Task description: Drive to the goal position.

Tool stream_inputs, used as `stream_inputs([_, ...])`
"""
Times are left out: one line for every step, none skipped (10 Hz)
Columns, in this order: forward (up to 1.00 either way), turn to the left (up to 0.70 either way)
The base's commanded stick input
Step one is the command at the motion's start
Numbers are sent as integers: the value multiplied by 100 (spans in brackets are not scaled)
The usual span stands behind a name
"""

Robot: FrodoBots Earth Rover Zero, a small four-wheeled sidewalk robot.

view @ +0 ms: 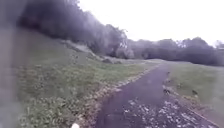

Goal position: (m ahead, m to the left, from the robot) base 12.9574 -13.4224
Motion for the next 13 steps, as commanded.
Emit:
stream_inputs([70, -35])
stream_inputs([70, -35])
stream_inputs([70, -35])
stream_inputs([70, -35])
stream_inputs([70, -30])
stream_inputs([70, -14])
stream_inputs([70, 0])
stream_inputs([70, 0])
stream_inputs([70, 0])
stream_inputs([70, 0])
stream_inputs([70, 0])
stream_inputs([70, -35])
stream_inputs([70, -35])
